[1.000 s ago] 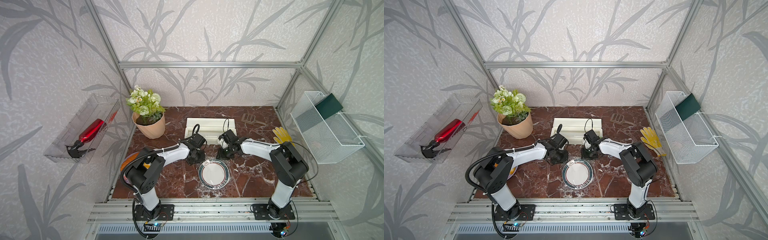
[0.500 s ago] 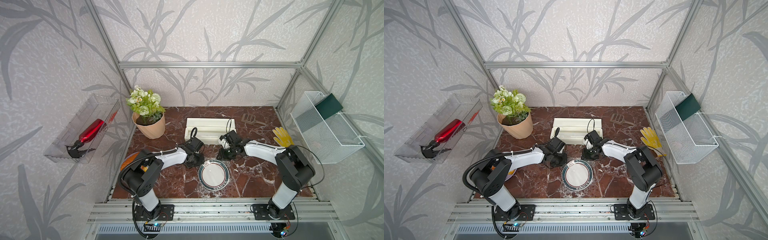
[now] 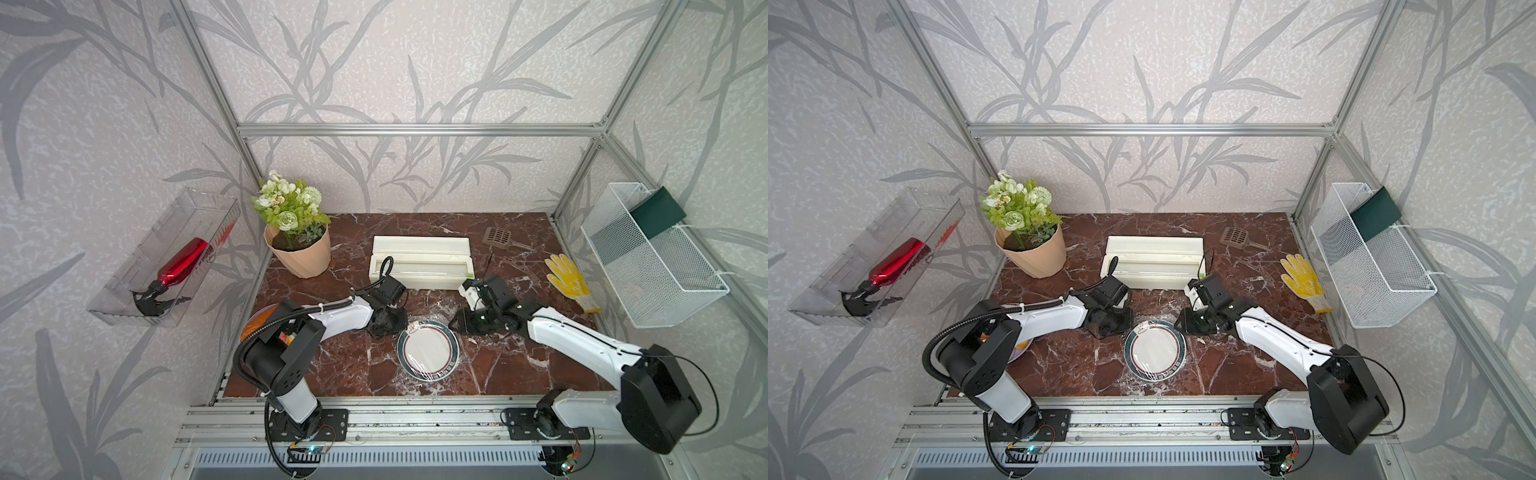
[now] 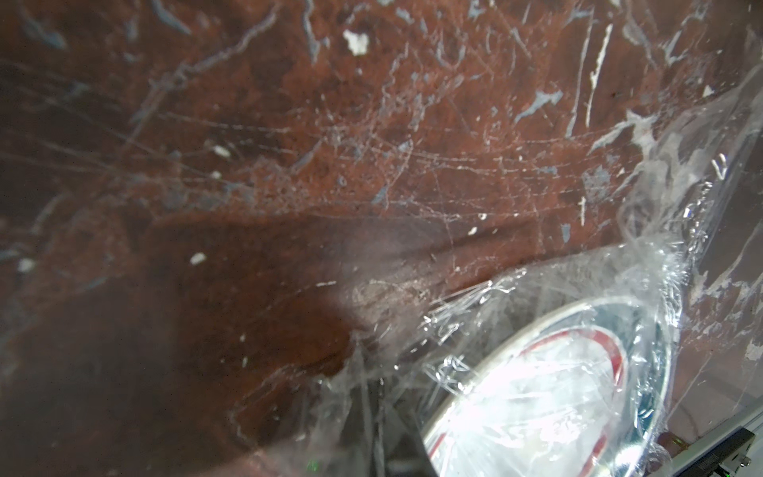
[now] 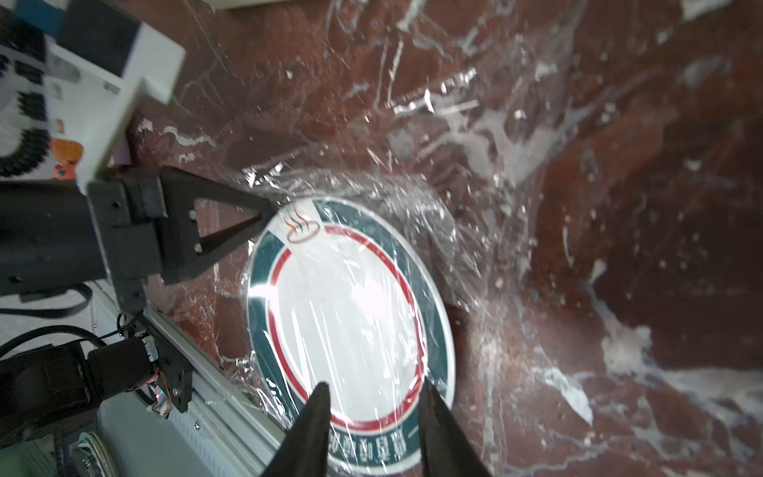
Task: Wrap the plate with plastic wrap
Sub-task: Pick up the plate at the center of the board.
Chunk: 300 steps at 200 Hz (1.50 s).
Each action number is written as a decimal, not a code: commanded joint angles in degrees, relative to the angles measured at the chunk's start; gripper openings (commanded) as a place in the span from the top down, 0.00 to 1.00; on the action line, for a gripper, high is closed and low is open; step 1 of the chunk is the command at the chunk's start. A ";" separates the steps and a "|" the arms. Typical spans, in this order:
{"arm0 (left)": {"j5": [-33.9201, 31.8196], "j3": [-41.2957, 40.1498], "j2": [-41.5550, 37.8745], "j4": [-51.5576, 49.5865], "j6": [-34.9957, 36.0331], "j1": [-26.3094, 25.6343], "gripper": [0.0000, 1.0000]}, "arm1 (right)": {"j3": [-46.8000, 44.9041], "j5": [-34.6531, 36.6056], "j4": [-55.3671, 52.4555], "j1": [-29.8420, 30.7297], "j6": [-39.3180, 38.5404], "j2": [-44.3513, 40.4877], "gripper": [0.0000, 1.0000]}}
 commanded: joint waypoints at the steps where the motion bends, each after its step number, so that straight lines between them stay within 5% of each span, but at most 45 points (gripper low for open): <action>1: -0.12 -1.16 -0.61 -2.25 -0.43 -0.23 0.91 | -5.32 -1.17 1.47 1.77 9.91 -3.68 0.63; 47: 0.00 -0.90 -0.57 -2.67 -0.34 -0.23 0.91 | -11.01 1.06 5.90 5.68 18.14 -6.38 0.63; 115: -0.25 -0.40 -1.01 -3.91 0.14 -0.23 0.91 | -15.47 -0.25 16.93 5.99 22.71 0.44 0.65; 166: 3.28 -1.72 -0.85 -1.39 -1.32 -0.23 0.91 | -17.86 -2.31 25.67 5.86 23.66 3.31 0.86; 192: 4.50 -2.88 -1.62 -0.28 -2.27 -0.19 0.91 | -19.00 -3.24 27.46 5.16 23.17 0.68 1.00; 300: 8.78 -4.24 -11.90 0.27 -5.65 1.73 0.88 | -27.17 -8.16 43.95 1.83 27.23 -12.26 1.00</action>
